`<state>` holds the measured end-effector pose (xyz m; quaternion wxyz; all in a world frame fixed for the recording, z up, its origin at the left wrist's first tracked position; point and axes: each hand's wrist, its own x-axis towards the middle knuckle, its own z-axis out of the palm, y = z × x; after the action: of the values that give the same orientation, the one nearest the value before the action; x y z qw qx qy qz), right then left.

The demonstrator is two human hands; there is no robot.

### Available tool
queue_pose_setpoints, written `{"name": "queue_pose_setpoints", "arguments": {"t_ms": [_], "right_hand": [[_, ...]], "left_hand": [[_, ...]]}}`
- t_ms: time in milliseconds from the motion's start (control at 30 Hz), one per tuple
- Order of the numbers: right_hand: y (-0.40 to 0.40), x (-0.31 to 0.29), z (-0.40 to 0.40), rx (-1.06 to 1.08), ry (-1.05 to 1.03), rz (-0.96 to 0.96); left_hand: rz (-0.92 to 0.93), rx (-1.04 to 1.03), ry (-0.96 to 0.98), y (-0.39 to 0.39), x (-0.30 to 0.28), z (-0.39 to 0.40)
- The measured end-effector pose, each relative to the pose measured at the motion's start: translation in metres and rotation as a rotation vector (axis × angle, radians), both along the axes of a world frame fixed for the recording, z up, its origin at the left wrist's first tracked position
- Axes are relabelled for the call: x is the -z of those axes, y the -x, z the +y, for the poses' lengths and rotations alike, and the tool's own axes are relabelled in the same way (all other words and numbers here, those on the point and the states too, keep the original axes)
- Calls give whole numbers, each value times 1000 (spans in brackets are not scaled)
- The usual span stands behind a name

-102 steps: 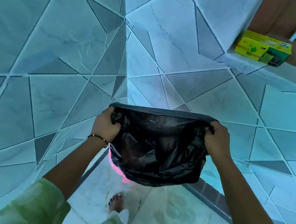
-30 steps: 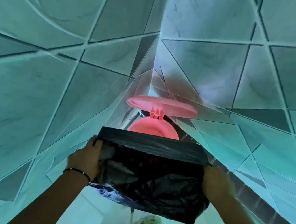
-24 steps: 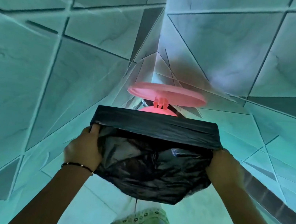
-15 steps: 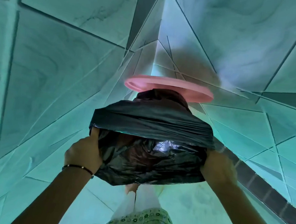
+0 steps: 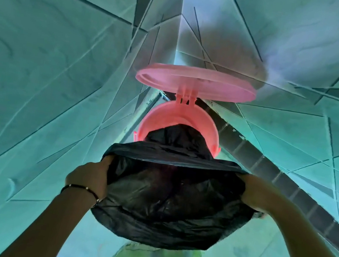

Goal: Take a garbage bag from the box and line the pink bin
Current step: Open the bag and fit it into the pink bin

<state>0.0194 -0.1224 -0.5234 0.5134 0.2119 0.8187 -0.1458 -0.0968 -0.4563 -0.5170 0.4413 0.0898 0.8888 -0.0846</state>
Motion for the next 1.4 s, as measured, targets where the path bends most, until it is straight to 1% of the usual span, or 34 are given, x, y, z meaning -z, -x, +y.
{"name": "queue_pose_setpoints", "arguments": {"t_ms": [133,200,333,367,400,467,500,533,600,700,767,833,867,967,1000,1067,1200,1300,1333,1400], "right_hand": [[14,12,6,92,-59,148],[24,20,7,104,-95,213],[34,39,8,139,-191,389],[34,46,8,118,-200,371],[32,53,9,70,-193,294],[26,64,8,-48,-138,53],[23,71,8,-85,-125,-20],[20,75,8,-99,-122,-33],[19,76,5,-64,-149,51],[28,72,1,12,-226,267],[36,71,0,39,-249,372],[44,77,3,59,-237,377],[48,80,5,64,-212,345],[57,88,11,47,-113,164],[59,90,13,41,-93,141],[63,92,15,54,-82,189],[63,92,18,168,-86,346],[62,93,19,425,1,483],[63,94,19,501,12,500],[69,98,21,532,2,502]], "left_hand": [[99,-51,-24,7,9,16],[144,-99,-36,10,18,25],[183,-161,-30,16,41,37],[174,-158,-11,16,48,37],[148,-144,16,15,55,36],[51,-101,85,10,65,32],[-2,-82,117,7,70,30],[-43,-69,141,4,72,29],[-43,-78,139,2,72,28],[147,-190,11,6,68,34],[223,-246,-39,11,67,39],[204,-256,-28,18,69,43],[173,-250,-5,21,72,44],[26,-190,100,30,82,48],[-11,-173,130,33,84,49],[-44,-170,152,35,86,52],[16,-192,120,31,84,56],[70,-224,63,29,90,53],[74,-229,51,30,94,52],[58,-242,33,31,104,49]]}}
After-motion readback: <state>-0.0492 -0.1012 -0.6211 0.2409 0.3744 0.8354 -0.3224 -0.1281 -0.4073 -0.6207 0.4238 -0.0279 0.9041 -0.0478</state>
